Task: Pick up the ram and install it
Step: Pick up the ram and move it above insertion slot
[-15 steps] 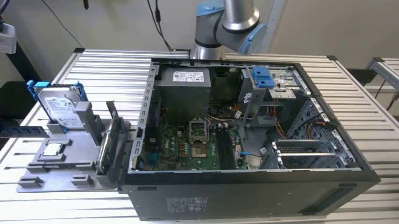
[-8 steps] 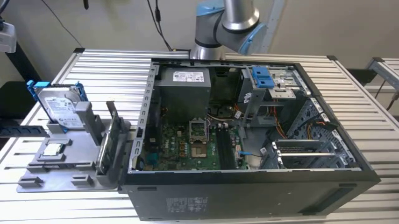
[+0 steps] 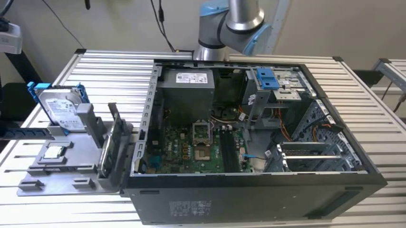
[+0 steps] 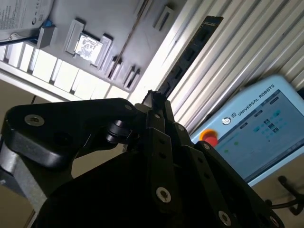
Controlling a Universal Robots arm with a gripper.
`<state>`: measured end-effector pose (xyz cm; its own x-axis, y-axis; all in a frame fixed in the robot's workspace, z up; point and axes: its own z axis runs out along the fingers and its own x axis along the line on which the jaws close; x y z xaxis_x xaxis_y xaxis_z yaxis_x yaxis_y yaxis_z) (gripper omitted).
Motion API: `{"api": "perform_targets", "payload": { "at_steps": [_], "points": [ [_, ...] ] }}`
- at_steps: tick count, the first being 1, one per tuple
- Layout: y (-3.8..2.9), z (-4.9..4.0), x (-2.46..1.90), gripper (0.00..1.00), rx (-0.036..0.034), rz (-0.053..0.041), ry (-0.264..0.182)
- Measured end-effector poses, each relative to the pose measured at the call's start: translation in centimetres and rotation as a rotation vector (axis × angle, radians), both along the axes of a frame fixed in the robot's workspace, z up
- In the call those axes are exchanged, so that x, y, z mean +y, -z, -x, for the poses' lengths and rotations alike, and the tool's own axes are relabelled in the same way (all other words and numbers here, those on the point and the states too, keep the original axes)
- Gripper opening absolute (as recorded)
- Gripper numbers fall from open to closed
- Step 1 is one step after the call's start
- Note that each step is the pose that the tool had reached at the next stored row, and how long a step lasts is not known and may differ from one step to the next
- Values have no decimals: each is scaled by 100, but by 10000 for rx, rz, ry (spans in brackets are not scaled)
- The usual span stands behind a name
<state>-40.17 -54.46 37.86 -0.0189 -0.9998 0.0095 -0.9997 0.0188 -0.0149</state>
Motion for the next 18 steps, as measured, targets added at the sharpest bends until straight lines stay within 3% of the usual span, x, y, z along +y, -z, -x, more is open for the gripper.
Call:
{"api": "perform_targets", "payload": {
  "at_steps": [18],
  "points": [
    [0,-171,0,14,1,0,0]
  ]
}}
